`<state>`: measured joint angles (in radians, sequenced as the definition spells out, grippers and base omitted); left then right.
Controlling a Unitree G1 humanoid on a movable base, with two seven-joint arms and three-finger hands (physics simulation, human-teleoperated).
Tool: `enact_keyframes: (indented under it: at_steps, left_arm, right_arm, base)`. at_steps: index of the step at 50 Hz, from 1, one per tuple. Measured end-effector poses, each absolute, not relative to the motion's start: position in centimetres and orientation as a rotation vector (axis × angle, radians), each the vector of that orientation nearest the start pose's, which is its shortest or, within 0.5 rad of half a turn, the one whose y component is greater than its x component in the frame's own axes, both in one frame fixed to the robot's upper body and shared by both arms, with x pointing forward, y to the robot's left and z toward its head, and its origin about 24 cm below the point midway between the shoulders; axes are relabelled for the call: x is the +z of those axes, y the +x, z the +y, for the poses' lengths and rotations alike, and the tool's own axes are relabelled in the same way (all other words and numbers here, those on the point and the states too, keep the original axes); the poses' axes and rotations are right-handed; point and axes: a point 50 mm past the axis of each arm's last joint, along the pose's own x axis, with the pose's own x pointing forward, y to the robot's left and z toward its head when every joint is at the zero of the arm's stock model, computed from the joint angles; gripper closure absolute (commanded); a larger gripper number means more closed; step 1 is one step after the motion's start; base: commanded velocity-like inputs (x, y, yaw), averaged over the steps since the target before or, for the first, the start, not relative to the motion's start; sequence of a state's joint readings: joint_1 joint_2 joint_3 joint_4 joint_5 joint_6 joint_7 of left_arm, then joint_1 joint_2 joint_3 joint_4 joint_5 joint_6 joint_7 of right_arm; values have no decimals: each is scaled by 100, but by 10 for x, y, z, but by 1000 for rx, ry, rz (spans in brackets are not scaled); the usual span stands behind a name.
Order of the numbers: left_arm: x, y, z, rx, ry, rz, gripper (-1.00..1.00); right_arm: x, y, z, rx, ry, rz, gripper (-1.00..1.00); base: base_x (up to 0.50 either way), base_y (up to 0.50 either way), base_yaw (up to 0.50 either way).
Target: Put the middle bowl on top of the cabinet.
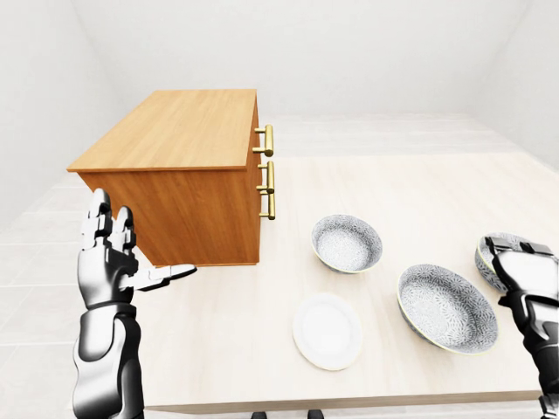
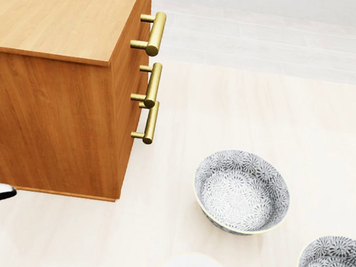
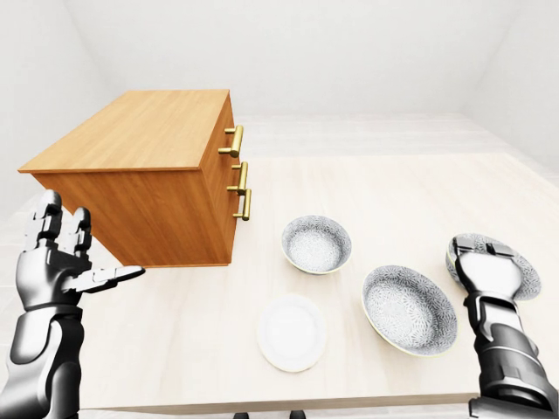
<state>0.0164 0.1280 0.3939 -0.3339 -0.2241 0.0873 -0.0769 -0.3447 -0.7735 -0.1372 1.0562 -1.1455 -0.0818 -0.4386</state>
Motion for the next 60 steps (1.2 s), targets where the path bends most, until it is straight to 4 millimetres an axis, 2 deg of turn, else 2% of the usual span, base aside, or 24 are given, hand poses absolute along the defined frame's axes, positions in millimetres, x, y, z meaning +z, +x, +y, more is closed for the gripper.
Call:
enact_keyframes:
  at_steps: [32, 60]
  left_arm:
    - [110, 227, 253, 255, -13, -241, -100]
    - [116, 223, 254, 258, -1, -264, -100]
  right_arm:
    - [44, 238, -412, -371, -1768, 483, -40]
    - [39, 226, -424, -415, -1721, 568, -32]
  base:
    - [0, 0, 0]
    - [0, 0, 0]
